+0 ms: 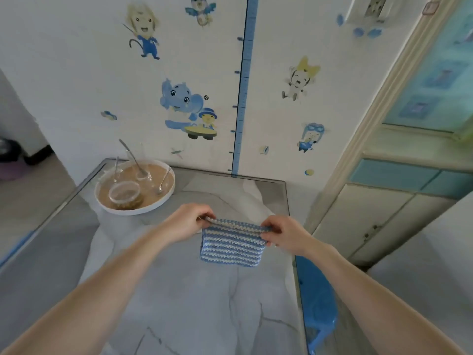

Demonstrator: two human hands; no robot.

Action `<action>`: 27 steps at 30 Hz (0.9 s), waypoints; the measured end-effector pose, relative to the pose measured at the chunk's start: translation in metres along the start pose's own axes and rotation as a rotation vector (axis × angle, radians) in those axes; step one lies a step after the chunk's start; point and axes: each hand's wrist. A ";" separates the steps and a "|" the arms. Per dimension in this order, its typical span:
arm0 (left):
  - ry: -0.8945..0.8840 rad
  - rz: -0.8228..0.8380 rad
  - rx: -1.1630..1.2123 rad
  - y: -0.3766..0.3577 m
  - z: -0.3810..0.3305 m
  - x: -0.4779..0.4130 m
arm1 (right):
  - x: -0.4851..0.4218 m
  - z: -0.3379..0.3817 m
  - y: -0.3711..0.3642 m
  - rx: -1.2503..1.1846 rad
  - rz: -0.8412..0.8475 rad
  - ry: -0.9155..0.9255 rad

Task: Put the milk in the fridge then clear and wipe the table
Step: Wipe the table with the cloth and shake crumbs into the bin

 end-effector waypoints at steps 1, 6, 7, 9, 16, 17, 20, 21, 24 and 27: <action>-0.008 0.005 0.002 0.000 0.008 -0.007 | -0.007 0.000 -0.003 0.011 -0.005 -0.013; -0.081 0.081 -0.009 0.004 0.038 -0.050 | -0.042 -0.001 -0.012 -0.070 -0.071 -0.109; -0.090 0.091 -0.006 0.004 0.044 -0.057 | -0.050 -0.002 -0.014 -0.105 -0.079 -0.122; -0.088 0.108 0.018 0.001 0.057 -0.071 | -0.064 -0.005 -0.019 -0.159 -0.085 -0.152; -0.099 0.077 0.087 -0.015 0.073 -0.128 | -0.109 -0.031 -0.011 -0.207 -0.123 -0.213; -0.099 0.067 0.089 -0.019 0.076 -0.141 | -0.120 -0.039 -0.009 -0.207 -0.130 -0.218; -0.097 0.035 0.057 -0.028 0.081 -0.179 | -0.150 -0.051 0.003 -0.197 -0.166 -0.213; -0.100 0.006 0.046 -0.033 0.083 -0.193 | -0.164 -0.057 0.006 -0.174 -0.195 -0.198; -0.071 -0.122 0.106 -0.037 0.080 -0.226 | -0.198 -0.065 0.021 -0.113 -0.351 -0.126; -0.076 -0.323 0.176 -0.042 0.077 -0.246 | -0.227 -0.078 0.025 -0.126 -0.523 -0.095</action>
Point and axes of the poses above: each hand's wrist, its own x-axis away from the middle knuckle, its own y-axis out of the back of the hand, z = x × y, and after that the axes turned 4 degrees about -x, right-handed
